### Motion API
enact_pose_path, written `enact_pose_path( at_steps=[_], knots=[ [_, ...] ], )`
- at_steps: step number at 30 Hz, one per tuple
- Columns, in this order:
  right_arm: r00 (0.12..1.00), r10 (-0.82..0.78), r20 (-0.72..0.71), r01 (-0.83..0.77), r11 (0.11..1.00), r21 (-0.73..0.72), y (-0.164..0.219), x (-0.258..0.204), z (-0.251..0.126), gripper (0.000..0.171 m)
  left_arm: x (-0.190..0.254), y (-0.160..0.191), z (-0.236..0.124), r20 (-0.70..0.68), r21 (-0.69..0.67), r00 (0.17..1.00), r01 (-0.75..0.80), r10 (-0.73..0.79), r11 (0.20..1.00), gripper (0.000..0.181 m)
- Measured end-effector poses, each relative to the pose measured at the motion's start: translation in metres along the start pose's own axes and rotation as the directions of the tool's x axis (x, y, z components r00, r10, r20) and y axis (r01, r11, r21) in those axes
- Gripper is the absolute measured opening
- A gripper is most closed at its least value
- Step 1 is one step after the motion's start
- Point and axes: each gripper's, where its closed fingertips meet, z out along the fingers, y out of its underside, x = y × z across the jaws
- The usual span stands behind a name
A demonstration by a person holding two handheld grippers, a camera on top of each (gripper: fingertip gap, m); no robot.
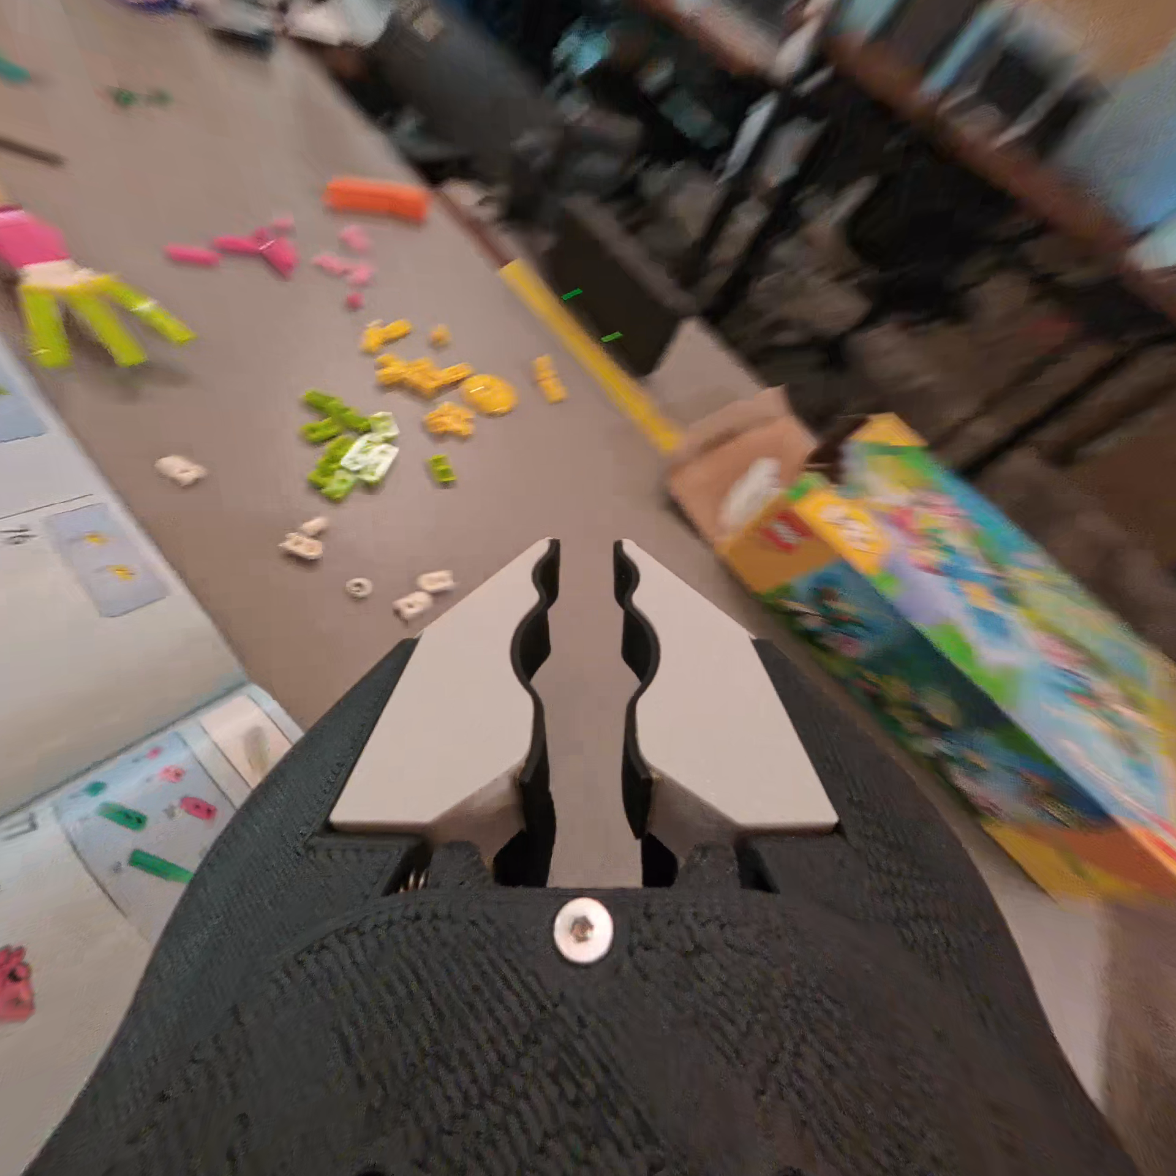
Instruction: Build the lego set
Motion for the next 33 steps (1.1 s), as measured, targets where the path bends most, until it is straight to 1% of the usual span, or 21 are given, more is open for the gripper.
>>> enact_pose_path(
  at_steps=[1,2,3,5,7,10,13,15,19,22,24,26,29,33],
  knots=[
    [0.995,-0.012,-0.095,0.016,0.999,0.042,-0.001,0.010,-0.019,0.017,-0.015,-0.024,-0.013,0.098,0.120,0.995,-0.017,0.005,0.993,0.000],
    [0.983,-0.023,-0.181,0.035,0.997,0.066,0.001,0.018,-0.039,0.018,-0.033,-0.036,-0.025,0.192,0.168,0.981,-0.030,-0.003,0.985,0.000],
    [0.967,-0.026,-0.255,0.048,0.996,0.080,0.005,0.024,-0.057,0.018,-0.049,-0.040,-0.035,0.256,0.175,0.967,-0.032,-0.014,0.984,0.000],
    [0.932,-0.022,-0.361,0.061,0.993,0.099,0.016,0.031,-0.088,0.021,-0.080,-0.047,-0.058,0.374,0.212,0.926,-0.026,-0.057,0.977,0.000],
    [0.892,0.016,-0.451,0.050,0.990,0.134,0.026,0.036,-0.115,0.022,-0.107,-0.054,-0.081,0.464,0.250,0.880,-0.014,-0.107,0.968,0.000],
    [0.883,0.071,-0.464,0.025,0.980,0.198,0.029,0.040,-0.128,0.024,-0.123,-0.069,-0.107,0.549,0.247,0.830,-0.050,-0.098,0.968,0.000],
    [0.886,0.098,-0.452,0.004,0.975,0.220,0.032,0.041,-0.124,0.029,-0.116,-0.072,-0.119,0.599,0.177,0.800,-0.090,-0.035,0.980,0.000],
    [0.902,0.073,-0.426,0.019,0.978,0.208,0.033,0.036,-0.119,0.032,-0.106,-0.065,-0.121,0.613,0.144,0.790,-0.077,-0.027,0.987,0.000],
    [0.934,0.022,-0.356,0.081,0.959,0.273,0.018,0.019,-0.117,0.036,-0.089,-0.039,-0.119,0.646,0.084,0.762,-0.021,-0.039,0.996,0.000],
    [0.950,-0.006,-0.314,0.104,0.950,0.294,0.013,0.009,-0.116,0.040,-0.083,-0.027,-0.117,0.677,0.123,0.728,0.040,-0.113,0.992,0.000],
    [0.956,0.006,-0.294,0.093,0.942,0.321,0.009,0.005,-0.117,0.042,-0.078,-0.030,-0.114,0.681,0.133,0.723,0.040,-0.121,0.990,0.000],
    [0.968,0.018,-0.252,0.071,0.937,0.343,0.005,-0.003,-0.116,0.045,-0.068,-0.038,-0.108,0.661,0.126,0.745,0.001,-0.085,0.992,0.000],
    [0.971,-0.038,-0.235,0.116,0.937,0.330,0.001,-0.015,-0.112,0.046,-0.053,-0.033,-0.090,0.599,0.057,0.801,-0.022,-0.017,0.998,0.000],
    [0.975,-0.085,-0.207,0.149,0.936,0.319,-0.004,-0.027,-0.109,0.046,-0.036,-0.028,-0.068,0.500,0.009,0.865,-0.045,0.035,0.999,0.000]
  ],
)
